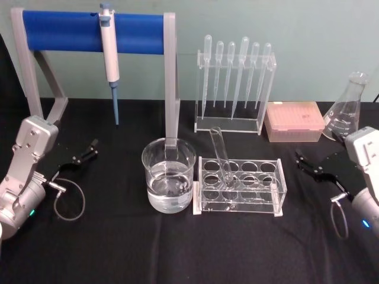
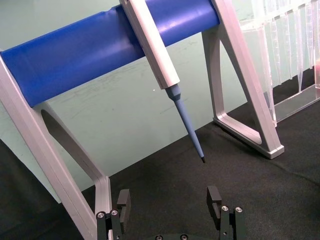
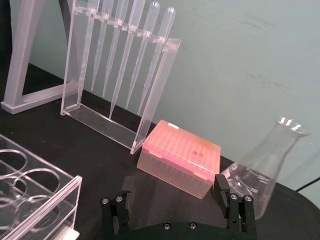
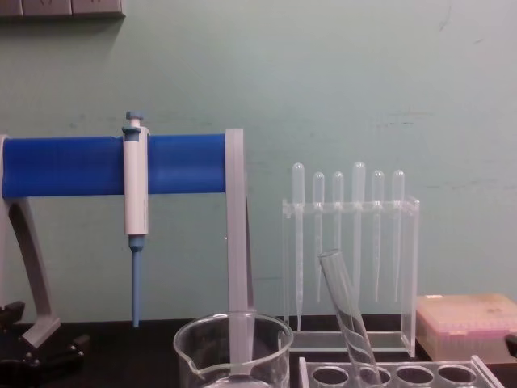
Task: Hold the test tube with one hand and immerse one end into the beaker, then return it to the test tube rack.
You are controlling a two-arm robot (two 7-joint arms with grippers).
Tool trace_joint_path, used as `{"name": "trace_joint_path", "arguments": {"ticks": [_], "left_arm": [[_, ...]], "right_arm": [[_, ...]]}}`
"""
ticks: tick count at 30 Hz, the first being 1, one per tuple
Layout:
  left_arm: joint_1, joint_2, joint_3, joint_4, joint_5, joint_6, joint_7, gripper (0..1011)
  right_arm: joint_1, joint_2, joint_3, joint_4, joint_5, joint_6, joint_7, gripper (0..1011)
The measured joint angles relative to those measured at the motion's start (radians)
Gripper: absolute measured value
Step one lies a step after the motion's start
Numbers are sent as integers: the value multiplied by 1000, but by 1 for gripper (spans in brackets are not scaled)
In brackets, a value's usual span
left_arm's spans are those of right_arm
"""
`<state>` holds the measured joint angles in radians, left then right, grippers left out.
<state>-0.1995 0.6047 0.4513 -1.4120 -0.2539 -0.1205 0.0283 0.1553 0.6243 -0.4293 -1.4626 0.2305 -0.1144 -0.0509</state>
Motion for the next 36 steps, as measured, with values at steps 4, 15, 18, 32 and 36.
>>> {"name": "trace_joint_path", "arguments": {"ticks": [4, 15, 18, 32, 36], "left_arm": [[0, 0, 0, 0, 0, 0, 0, 1000], [0, 0, 0, 0, 0, 0, 0, 1000], [0, 0, 0, 0, 0, 0, 0, 1000], [0, 0, 0, 0, 0, 0, 0, 1000], [0, 0, 0, 0, 0, 0, 0, 1000]], "right_arm": [[-59, 30, 29, -73, -2, 10, -13, 1002], [-224, 139, 84, -343, 83, 48, 102, 1002], [-221, 139, 73, -368, 95, 57, 143, 1002], [-1, -30, -61, -265, 55, 157, 309, 1002], [52, -80, -84, -218, 42, 185, 337, 1002]]}}
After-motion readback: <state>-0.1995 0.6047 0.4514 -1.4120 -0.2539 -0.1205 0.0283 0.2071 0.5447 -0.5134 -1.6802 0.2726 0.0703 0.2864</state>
